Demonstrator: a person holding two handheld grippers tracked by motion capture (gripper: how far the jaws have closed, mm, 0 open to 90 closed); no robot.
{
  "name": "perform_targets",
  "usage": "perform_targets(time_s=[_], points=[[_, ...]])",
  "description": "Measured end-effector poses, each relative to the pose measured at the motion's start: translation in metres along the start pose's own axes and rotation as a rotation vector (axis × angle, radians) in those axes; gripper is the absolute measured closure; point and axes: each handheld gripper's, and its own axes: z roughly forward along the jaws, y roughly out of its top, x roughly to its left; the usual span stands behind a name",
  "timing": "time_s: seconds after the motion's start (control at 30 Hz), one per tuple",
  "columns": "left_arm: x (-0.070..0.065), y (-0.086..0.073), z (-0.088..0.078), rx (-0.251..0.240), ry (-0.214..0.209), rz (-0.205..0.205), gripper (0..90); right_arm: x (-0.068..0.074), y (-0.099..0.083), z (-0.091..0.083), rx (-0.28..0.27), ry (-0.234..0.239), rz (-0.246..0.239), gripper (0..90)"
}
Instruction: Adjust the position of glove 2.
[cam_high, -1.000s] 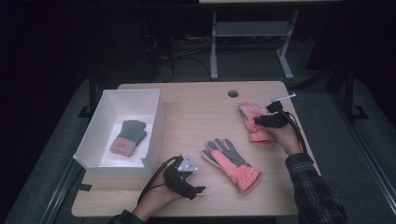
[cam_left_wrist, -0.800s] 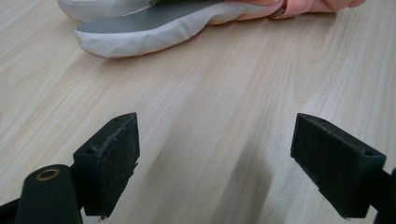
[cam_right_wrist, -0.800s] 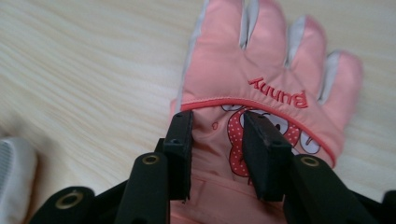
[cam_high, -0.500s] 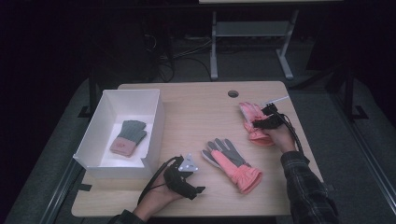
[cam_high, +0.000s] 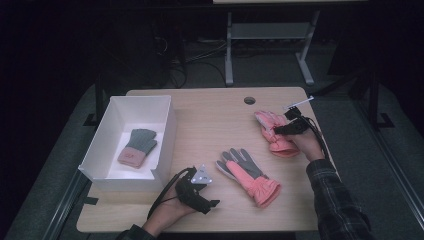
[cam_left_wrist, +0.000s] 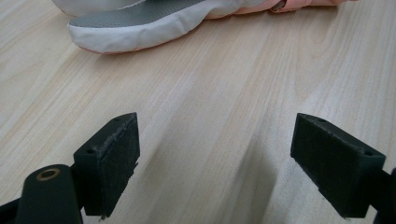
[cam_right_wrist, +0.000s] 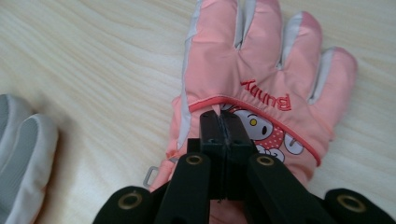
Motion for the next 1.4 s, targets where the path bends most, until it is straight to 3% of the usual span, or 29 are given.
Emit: perform_targets(time_s=[0.23, 0.4, 0.7, 1.03, 1.4], points=[[0.001, 0.0, -0.001, 0.007, 0.004, 0.005, 15.2, 0.006, 0.006, -0.022, 0.024, 0.009, -0.031, 89.5], [0.001, 0.0, -0.001, 0.0, 0.004, -0.002, 15.2, 0.011, 0.006, -0.035, 0.008, 0.042, -0.052, 89.5], [0.002, 0.0, -0.001, 0.006, 0.002, 0.001, 15.2, 0.024, 0.004, -0.053, 0.03, 0.081, -0.097, 89.5], [0.002, 0.0, -0.001, -0.007, 0.005, -0.003, 15.2, 0.062, -0.005, -0.08, -0.007, 0.128, -0.152, 89.4], [0.001, -0.001, -0.001, -0.01, 0.005, -0.008, 15.2, 0.098, -0.021, -0.086, -0.002, 0.197, -0.225, 89.4]])
